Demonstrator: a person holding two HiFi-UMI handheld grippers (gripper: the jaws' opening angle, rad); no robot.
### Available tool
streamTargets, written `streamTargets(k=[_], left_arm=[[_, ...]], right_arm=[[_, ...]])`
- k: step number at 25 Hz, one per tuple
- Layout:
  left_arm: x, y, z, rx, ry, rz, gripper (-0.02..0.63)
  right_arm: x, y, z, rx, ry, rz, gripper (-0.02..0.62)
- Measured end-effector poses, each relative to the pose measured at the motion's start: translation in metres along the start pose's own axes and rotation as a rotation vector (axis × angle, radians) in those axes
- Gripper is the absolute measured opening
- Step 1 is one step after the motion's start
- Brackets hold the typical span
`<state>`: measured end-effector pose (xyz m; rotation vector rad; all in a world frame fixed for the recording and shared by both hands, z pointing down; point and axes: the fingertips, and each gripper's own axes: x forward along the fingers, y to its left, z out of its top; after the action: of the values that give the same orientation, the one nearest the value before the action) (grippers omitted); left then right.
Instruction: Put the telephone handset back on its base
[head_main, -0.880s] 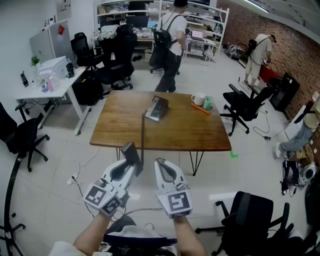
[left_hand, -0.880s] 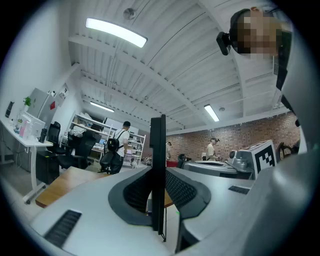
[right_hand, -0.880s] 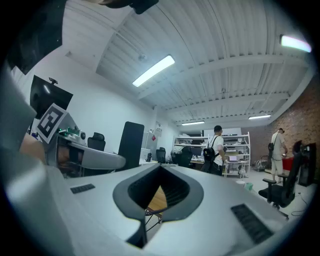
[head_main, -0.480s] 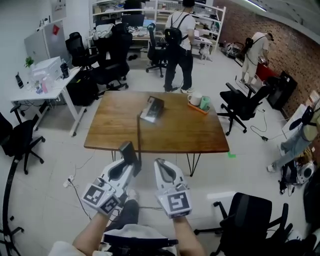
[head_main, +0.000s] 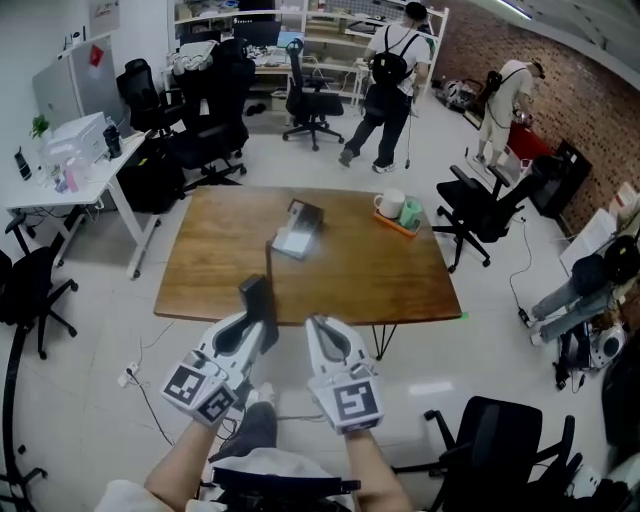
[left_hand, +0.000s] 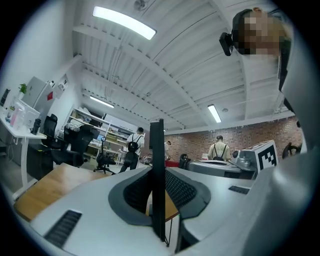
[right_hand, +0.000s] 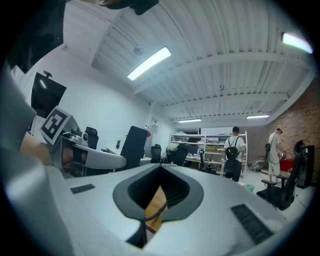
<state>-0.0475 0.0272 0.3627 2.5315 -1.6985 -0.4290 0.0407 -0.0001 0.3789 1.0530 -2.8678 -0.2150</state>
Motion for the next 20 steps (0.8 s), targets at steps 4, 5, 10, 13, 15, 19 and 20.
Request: streamTargets(k=[4,5,10,13,15,19,20], left_arm=[[0.026,0.027,-0.009,-0.027,0.024,-0.009,0.069],[0.033,0.034,-0.010,-0.041,0.028,-0.015,0.069],[0.064,0.076,-0.011,-0.130,0.032,-0.051,0.067],[0.085,0.098,-0.013,-0.140,0.045,-0.063,0.067],[0.096,0.114,-0.014,-0.151,0.052,-0.069,0.067],[0.114,0.145,-0.018,-0.184,0.071,-0.076,0.067],[0.119,0.152,-0.020,-0.196,0.076,-0.079,0.067]], right_arm=[[0.030,-0.015,-0.008,0.016,0.024,-0.008,0.002],[0.037,-0.019,-0.010,0.018,0.032,-0.011,0.002],[0.081,-0.035,-0.016,0.024,0.062,-0.025,0.002],[0.107,-0.047,-0.020,0.029,0.080,-0.031,0.002],[0.125,-0.052,-0.021,0.029,0.090,-0.034,0.002],[0.156,-0.057,-0.025,0.026,0.114,-0.029,0.002],[0.162,-0.058,-0.026,0.027,0.119,-0.027,0.002]])
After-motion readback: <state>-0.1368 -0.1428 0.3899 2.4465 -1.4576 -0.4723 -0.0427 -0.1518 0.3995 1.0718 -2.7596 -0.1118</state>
